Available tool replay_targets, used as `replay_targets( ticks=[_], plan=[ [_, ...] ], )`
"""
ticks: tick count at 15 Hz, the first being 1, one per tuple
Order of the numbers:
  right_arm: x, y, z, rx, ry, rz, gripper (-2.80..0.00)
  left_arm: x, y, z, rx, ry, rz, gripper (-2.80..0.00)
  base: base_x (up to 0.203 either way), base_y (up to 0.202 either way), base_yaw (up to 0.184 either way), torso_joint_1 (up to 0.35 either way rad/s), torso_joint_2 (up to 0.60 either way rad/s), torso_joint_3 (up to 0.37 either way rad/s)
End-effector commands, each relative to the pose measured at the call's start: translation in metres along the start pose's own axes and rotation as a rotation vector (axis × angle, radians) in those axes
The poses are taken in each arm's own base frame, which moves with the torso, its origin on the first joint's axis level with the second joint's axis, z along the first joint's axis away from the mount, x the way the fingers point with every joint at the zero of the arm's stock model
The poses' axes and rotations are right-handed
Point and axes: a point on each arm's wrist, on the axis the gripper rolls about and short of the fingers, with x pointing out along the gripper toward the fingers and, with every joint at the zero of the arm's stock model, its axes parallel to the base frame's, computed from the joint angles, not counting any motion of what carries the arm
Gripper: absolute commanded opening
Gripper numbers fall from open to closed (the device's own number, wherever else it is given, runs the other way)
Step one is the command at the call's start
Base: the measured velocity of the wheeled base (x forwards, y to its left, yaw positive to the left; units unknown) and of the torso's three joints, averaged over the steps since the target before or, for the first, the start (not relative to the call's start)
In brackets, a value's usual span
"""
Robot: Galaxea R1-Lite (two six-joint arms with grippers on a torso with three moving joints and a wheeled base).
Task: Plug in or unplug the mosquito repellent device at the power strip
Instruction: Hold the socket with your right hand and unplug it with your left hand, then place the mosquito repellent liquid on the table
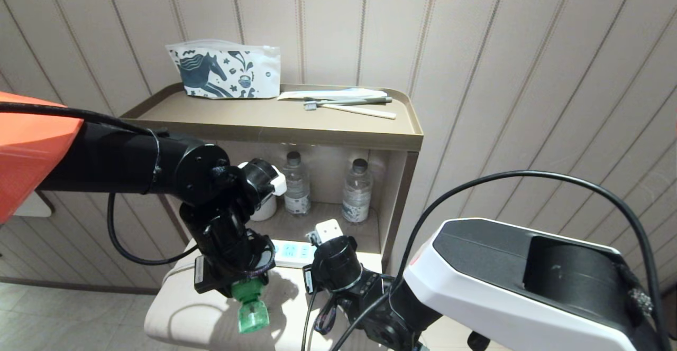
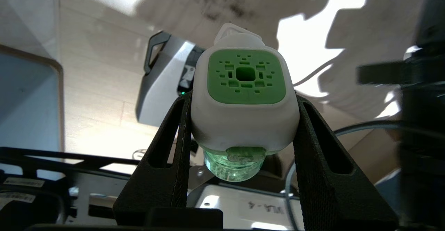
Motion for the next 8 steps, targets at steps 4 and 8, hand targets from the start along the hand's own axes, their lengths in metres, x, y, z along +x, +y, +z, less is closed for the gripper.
replay_targets(
  ticks=[4, 8],
  plan=[
    [-0.015, 0.0, 0.013, 0.009, -0.028, 0.01, -2.8, -0.017, 0.039, -0.031, -0.005, -0.018, -0.013, -2.8, 0.0, 0.0, 0.0, 0.0, 0.0, 0.0],
    [-0.061, -0.008, 0.051, 0.029, -0.109, 0.029, -2.8, -0.078, 0.095, -0.07, 0.027, -0.173, -0.181, -2.8, 0.0, 0.0, 0.0, 0.0, 0.0, 0.0]
  ],
)
